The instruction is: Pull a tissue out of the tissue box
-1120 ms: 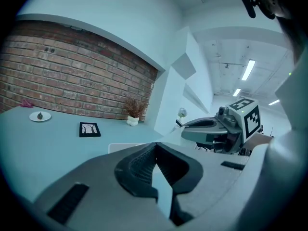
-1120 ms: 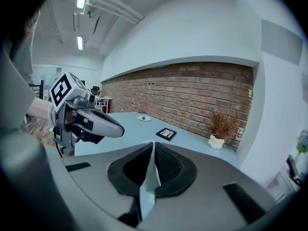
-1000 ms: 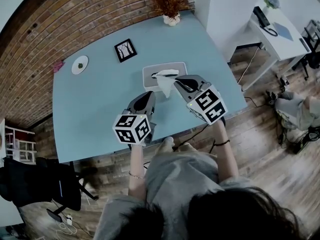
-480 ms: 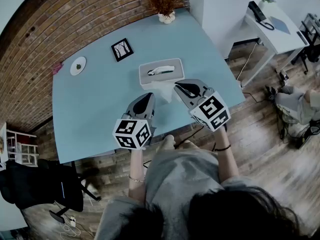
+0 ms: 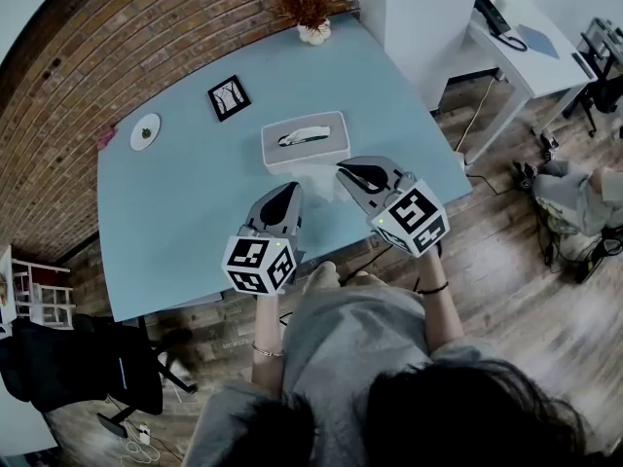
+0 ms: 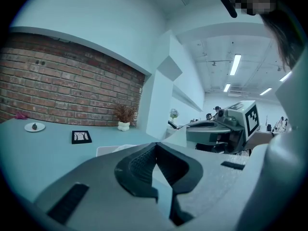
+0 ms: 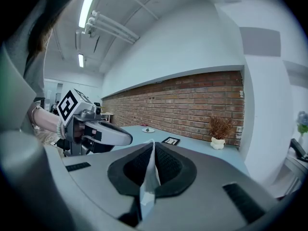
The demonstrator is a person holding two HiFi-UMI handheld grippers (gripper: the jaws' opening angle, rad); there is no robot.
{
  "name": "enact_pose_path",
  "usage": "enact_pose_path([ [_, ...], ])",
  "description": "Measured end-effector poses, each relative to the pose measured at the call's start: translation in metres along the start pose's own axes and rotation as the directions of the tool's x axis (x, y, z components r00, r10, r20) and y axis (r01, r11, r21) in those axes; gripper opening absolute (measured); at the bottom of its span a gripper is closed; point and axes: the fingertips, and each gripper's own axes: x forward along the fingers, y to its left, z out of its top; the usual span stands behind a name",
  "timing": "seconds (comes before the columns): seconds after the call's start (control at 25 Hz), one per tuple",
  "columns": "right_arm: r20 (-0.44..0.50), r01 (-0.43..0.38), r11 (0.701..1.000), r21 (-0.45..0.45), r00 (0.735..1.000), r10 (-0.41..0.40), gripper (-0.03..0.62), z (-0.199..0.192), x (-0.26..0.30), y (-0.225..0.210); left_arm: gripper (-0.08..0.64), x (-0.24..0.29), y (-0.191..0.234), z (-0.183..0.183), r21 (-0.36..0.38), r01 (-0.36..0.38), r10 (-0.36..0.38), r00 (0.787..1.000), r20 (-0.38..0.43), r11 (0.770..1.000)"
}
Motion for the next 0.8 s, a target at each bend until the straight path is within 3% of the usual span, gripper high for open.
enact_pose_path([
  [0.8, 0.002, -0.046, 0.999, 0.023, 0.999, 0.046, 0.002, -0.004, 0.015, -0.005, 0.003, 0.01, 0.012, -0.003, 0.013, -0.008, 0.008, 1.0, -0.022, 1.0],
])
